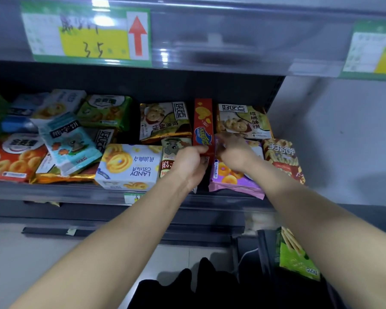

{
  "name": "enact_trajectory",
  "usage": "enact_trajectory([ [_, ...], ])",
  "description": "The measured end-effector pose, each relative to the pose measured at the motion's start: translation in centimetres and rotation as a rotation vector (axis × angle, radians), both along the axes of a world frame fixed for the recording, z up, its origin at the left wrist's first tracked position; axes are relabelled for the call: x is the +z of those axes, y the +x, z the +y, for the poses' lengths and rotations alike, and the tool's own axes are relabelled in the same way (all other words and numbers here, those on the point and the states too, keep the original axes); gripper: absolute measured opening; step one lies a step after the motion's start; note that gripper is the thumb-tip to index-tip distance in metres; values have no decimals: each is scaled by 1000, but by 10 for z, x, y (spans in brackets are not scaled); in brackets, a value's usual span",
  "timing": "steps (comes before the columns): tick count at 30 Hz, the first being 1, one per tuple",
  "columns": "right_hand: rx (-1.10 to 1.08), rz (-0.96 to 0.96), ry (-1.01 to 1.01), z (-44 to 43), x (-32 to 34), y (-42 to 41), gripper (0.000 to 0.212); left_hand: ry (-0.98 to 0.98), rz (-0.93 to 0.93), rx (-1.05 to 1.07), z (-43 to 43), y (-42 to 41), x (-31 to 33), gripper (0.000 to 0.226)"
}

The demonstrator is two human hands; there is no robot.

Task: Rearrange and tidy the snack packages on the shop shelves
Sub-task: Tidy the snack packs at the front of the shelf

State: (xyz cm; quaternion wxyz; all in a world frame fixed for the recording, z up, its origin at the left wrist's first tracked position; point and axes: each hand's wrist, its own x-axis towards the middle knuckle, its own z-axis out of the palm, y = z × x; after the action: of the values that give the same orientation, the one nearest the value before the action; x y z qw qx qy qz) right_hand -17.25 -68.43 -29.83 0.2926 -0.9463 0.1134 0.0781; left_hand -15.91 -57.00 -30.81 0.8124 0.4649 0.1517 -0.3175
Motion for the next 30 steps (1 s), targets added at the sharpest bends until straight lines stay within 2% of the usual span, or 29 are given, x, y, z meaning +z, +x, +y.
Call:
enact_trajectory([
  [8, -22, 5, 33, -1, 6, 4, 36, -3, -36, 92, -7, 0, 10, 31],
  [14, -30, 48, 175, 2, 13, 5, 30, 43, -41, 105, -7, -5, 14, 28],
  [23, -59, 63, 298, 4, 15, 7, 36, 73, 49, 160, 1, 0, -7, 34],
  [27, -47, 75, 329, 6, 18, 9, 36, 134, 82, 148, -1, 4, -9, 26],
  [30, -30, 60, 314, 6, 20, 6, 32, 174, 74, 138, -6, 9, -7, 37],
])
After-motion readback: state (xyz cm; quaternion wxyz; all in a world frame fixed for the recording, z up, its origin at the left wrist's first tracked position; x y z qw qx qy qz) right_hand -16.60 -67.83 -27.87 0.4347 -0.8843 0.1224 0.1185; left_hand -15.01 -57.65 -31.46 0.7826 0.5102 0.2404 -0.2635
